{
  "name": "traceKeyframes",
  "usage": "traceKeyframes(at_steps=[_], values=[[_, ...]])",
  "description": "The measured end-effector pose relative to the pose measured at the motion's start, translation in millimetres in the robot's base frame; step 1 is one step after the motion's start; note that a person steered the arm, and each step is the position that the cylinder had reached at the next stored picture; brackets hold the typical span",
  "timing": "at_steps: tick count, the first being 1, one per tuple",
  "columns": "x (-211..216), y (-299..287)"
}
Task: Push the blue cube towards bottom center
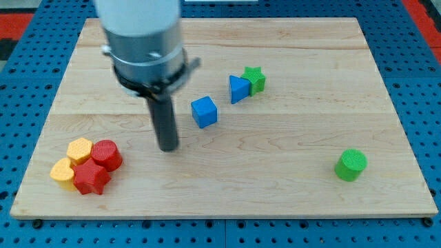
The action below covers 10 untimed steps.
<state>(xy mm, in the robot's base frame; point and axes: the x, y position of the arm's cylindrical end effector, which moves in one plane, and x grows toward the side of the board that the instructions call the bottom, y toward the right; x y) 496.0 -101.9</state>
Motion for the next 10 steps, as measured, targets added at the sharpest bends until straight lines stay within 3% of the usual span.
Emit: traceKeyframes(at_steps=[1,2,6,7,8,10], values=[[-54.5,-20.0],[-82.5,5.6],[-26.1,90.0],[-59.4,91.5],[-58.5,109.4],[11.6,110.2]])
